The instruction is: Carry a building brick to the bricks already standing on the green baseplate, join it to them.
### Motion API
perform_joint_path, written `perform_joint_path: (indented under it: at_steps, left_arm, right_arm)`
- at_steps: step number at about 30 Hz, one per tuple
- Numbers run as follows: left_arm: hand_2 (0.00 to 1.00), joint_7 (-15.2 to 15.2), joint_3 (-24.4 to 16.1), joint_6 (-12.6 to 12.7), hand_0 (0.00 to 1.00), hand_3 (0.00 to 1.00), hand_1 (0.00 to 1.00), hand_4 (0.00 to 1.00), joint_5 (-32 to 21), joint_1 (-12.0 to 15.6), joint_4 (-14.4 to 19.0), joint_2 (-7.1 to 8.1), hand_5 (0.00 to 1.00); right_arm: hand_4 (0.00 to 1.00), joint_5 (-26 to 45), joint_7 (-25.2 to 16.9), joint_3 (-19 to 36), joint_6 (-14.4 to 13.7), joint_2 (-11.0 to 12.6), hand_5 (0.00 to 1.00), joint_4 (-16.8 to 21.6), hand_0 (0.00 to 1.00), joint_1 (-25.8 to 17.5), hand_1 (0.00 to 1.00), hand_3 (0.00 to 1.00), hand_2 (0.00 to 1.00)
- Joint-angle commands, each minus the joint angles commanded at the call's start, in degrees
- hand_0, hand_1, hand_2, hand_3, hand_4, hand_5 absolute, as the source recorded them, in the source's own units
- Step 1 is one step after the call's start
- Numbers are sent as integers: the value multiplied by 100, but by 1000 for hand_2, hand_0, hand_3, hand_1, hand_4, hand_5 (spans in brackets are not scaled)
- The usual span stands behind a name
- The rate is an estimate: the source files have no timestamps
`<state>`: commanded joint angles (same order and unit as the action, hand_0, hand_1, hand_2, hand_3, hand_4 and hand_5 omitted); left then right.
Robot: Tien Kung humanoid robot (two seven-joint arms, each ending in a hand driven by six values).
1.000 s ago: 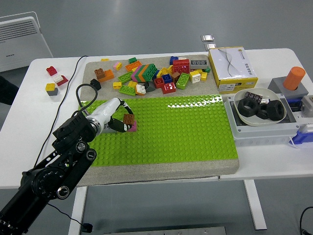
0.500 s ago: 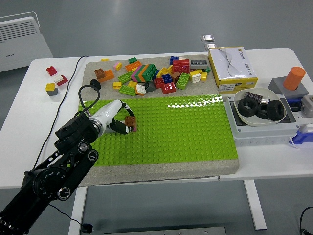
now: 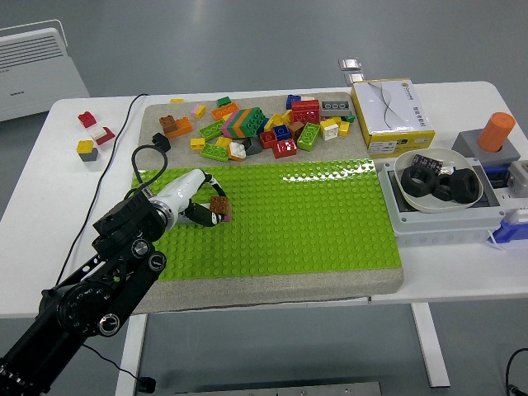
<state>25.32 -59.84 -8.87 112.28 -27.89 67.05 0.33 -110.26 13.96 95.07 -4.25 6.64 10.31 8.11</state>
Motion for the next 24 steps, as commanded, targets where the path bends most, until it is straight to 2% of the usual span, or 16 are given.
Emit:
perform_joint_path:
  at_steps: [1,6,7,12,13,24]
  left_arm:
    - [870,0,2,-5,958,452,933,645,0,0,-7,-1,66]
    - [870,-25,6,1,958,452,933,645,-4,0,-33,-7,66]
    - [880,-28,6,3,950,474,935,530,-4,0,-35,-8,85]
    - [880,-56,-2,25,950,474,935,530,1,-5,-57,-12,85]
    - [884,-60,-4,28,948,494,936,478,1,-5,-62,-12,88]
    - [885,-87,-16,26,943,518,936,462,-10,-5,-93,-13,70]
  right_arm:
    - [871,-5,0,8,0,0,998,0,671,0,623,792,725]
    - [871,-24,-1,29,-1,1,998,0,671,-1,623,792,725]
    - [871,-25,-1,30,-1,1,998,0,670,-1,623,793,725]
    - [871,-20,-1,22,-3,-1,998,0,670,2,623,793,725]
    - [871,-17,-1,18,-4,-1,998,0,670,2,622,791,725]
    - [870,-3,-1,-2,-8,-1,998,0,670,-4,622,792,725]
